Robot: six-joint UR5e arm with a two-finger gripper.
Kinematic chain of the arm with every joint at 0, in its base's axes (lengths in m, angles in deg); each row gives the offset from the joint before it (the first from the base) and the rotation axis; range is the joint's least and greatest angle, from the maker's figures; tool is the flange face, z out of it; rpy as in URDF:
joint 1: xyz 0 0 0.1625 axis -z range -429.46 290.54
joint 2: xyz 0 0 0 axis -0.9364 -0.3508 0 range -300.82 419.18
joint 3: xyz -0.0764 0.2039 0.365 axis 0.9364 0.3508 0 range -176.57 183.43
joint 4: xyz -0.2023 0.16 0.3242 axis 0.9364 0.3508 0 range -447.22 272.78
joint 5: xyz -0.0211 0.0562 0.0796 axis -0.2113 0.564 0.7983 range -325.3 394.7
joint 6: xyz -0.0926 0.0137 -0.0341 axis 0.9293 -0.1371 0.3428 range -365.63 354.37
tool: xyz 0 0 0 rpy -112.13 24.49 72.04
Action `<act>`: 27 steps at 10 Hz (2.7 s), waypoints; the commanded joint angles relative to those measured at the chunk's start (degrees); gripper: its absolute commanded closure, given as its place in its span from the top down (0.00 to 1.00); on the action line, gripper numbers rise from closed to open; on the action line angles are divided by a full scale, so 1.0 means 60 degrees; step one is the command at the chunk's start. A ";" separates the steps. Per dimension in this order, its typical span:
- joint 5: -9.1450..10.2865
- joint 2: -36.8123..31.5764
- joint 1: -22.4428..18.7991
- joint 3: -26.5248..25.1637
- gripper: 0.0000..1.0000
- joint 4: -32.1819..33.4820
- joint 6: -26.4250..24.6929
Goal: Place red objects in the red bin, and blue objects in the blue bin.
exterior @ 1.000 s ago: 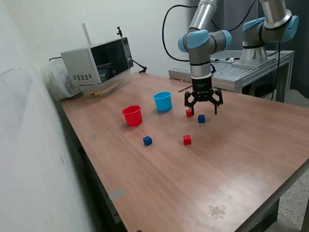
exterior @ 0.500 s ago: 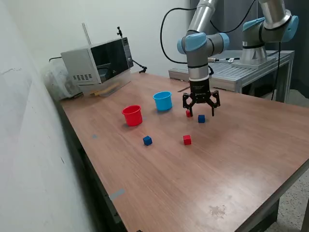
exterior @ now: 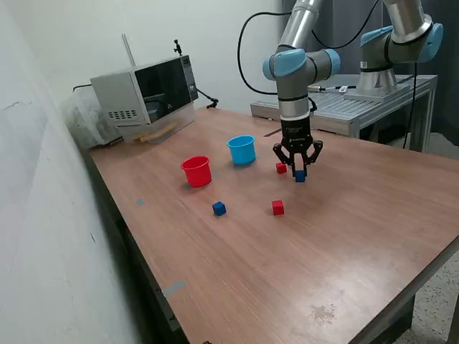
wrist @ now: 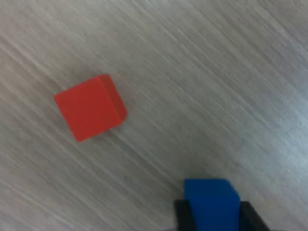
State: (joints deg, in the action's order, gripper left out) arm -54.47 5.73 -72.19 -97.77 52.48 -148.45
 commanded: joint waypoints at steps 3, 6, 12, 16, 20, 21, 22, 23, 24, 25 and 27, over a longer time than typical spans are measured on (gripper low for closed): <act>-0.0095 -0.0187 0.0001 0.0021 0.00 -0.0036 0.0000; -0.0110 -0.1649 0.0380 0.0050 0.00 -0.0356 -0.0102; -0.0066 -0.1727 0.3234 0.0328 0.00 -0.0549 -0.0117; -0.0052 -0.1741 0.3779 0.0270 0.00 -0.0563 -0.0103; -0.0066 -0.1785 0.3809 0.0241 0.00 -0.0827 -0.0088; -0.0066 -0.1785 0.3809 0.0226 0.00 -0.0871 -0.0088; -0.0066 -0.1785 0.3838 0.0211 0.00 -0.0900 -0.0088; -0.0066 -0.1800 0.3911 0.0197 0.00 -0.0915 -0.0073; -0.0066 -0.1800 0.3912 0.0182 1.00 -0.0959 -0.0044; -0.0066 -0.1800 0.3912 0.0167 1.00 -0.0959 -0.0029; -0.0066 -0.1858 0.3897 0.0167 1.00 -0.0973 -0.0029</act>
State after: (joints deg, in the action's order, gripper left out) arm -54.86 -5.20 -48.77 -96.70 46.73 -148.67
